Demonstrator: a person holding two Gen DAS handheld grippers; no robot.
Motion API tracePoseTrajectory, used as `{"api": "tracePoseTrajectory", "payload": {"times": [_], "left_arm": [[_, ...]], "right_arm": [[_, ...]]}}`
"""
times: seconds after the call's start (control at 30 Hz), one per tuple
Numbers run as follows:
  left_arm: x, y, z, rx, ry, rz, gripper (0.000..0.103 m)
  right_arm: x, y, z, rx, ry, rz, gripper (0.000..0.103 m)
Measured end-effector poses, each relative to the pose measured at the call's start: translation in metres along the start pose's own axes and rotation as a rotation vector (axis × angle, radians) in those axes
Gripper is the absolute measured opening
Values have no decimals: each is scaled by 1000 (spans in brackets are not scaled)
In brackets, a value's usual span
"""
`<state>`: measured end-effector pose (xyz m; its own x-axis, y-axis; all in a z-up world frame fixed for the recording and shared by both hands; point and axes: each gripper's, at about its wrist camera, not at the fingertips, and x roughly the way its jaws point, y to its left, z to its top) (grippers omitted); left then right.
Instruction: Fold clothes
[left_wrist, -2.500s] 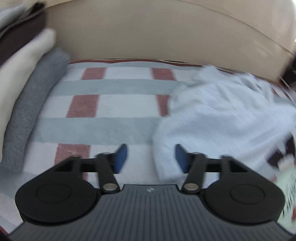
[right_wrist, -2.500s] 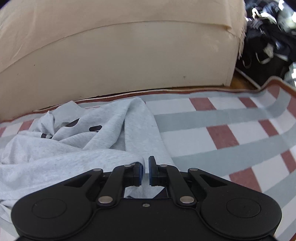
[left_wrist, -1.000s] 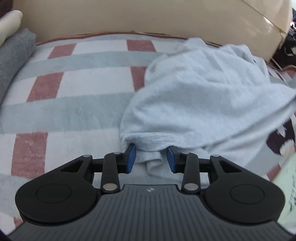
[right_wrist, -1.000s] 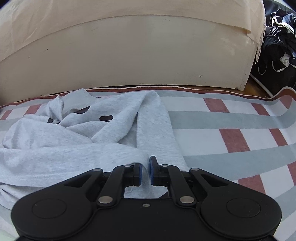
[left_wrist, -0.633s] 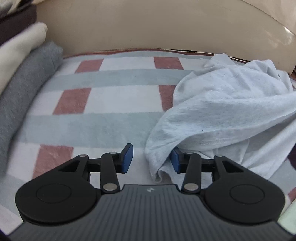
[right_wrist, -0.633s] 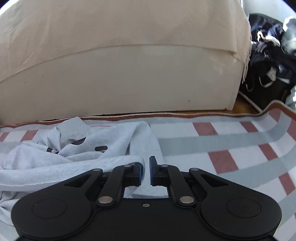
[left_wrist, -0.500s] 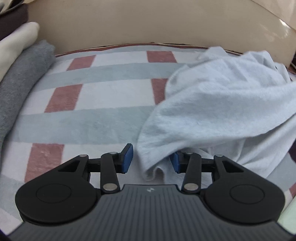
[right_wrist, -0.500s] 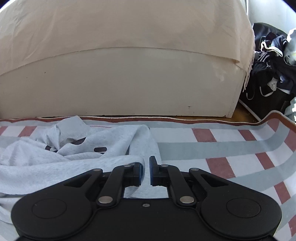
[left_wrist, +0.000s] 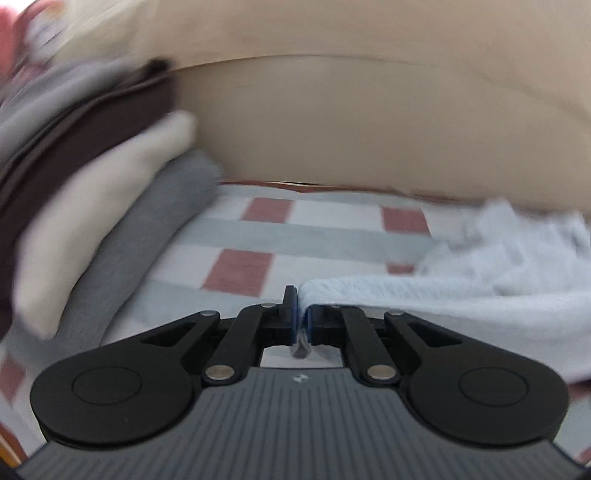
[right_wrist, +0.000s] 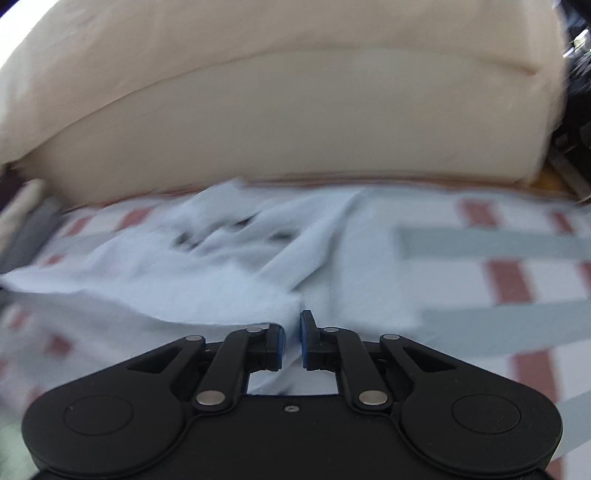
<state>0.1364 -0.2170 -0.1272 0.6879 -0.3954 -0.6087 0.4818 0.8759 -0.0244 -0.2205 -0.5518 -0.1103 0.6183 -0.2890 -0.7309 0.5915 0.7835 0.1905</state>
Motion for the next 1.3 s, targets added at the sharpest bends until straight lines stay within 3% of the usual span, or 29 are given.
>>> {"api": "tracePoseTrajectory", "payload": {"times": [0.07, 0.2, 0.37, 0.43, 0.5, 0.6, 0.63, 0.7, 0.77, 0.87, 0.9, 0.93, 1.07, 1.13, 1.2, 1.3], "left_arm": [[2, 13, 0, -54, 23, 1, 5], [15, 18, -5, -84, 70, -6, 5], [22, 10, -18, -48, 140, 14, 4], [16, 12, -15, -34, 118, 32, 5], [-2, 21, -3, -56, 49, 24, 5], [-29, 55, 31, -219, -91, 33, 5], [-31, 68, 44, -266, -88, 28, 6], [-26, 90, 67, -334, -1, 7, 6], [-31, 98, 73, -343, 64, -32, 8], [-59, 78, 53, -219, 104, 19, 28], [-69, 68, 44, -168, 115, 47, 43], [-79, 61, 34, -138, 126, 48, 47], [-115, 43, -10, -179, 166, -146, 47], [-137, 27, -23, -147, 124, -257, 47], [-154, 2, -29, -14, 67, -313, 49], [-174, -38, -34, 219, -26, -410, 68]], "right_arm": [[2, 6, -10, 0, 41, 56, 11], [24, 18, -26, -15, 98, 80, 12], [56, 33, -31, -16, 214, 126, 7], [48, 39, -26, 32, 229, 234, 5], [37, 49, -22, 84, 248, 364, 4], [19, 79, -21, 145, 337, 597, 4], [14, 90, -21, 161, 375, 675, 4], [4, 119, -20, 148, 431, 817, 4], [1, 143, -18, 98, 428, 874, 4], [13, 165, -19, 118, 406, 914, 4], [19, 168, -20, 142, 401, 919, 4], [25, 172, -21, 167, 395, 924, 4], [33, 179, -24, 218, 371, 914, 4], [33, 177, -21, 250, 356, 914, 4], [27, 174, -14, 245, 341, 898, 4], [19, 164, -5, 227, 315, 883, 4]]}}
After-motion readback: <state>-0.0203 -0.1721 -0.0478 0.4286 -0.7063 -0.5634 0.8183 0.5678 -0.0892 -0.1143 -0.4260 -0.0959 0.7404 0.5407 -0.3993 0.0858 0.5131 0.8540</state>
